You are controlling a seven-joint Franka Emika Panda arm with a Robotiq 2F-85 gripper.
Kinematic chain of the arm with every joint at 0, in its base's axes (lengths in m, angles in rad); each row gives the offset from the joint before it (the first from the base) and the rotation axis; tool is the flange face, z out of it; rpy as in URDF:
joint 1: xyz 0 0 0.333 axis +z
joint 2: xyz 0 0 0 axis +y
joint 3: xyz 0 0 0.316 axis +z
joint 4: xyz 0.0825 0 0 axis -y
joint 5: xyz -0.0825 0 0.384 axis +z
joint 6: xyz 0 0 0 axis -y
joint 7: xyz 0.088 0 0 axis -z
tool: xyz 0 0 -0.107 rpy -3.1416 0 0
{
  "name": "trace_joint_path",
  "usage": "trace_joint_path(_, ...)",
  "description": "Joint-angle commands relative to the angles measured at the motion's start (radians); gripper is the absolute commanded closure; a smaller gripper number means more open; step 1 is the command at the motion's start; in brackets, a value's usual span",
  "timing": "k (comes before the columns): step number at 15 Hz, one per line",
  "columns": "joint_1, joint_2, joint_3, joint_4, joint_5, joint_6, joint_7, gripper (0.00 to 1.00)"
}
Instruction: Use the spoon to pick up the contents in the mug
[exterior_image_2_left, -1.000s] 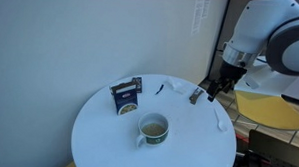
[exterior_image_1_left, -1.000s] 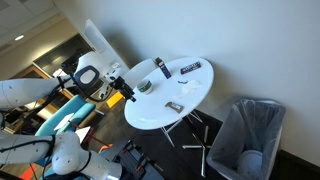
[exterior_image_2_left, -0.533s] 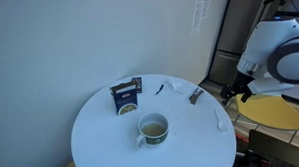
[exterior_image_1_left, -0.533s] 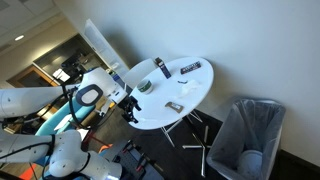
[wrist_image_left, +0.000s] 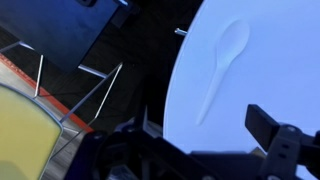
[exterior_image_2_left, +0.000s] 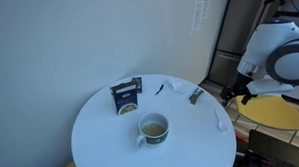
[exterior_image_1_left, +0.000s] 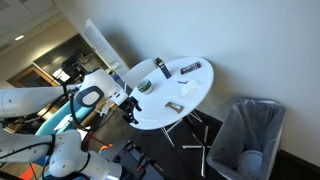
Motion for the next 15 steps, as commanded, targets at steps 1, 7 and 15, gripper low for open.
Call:
trace_joint_path(1, 0.006, 0.081, -0.071, 0.067, 0.117, -0.024, -0.030, 0.00)
trace_joint_path(7, 0.013, 0.240, -0.184, 0.164, 0.320, -0.082, -0.107, 0.00)
trace_joint_path(15, 0.021, 0.460, -0.194, 0.337, 0.339, -0.283, -0.101, 0.00)
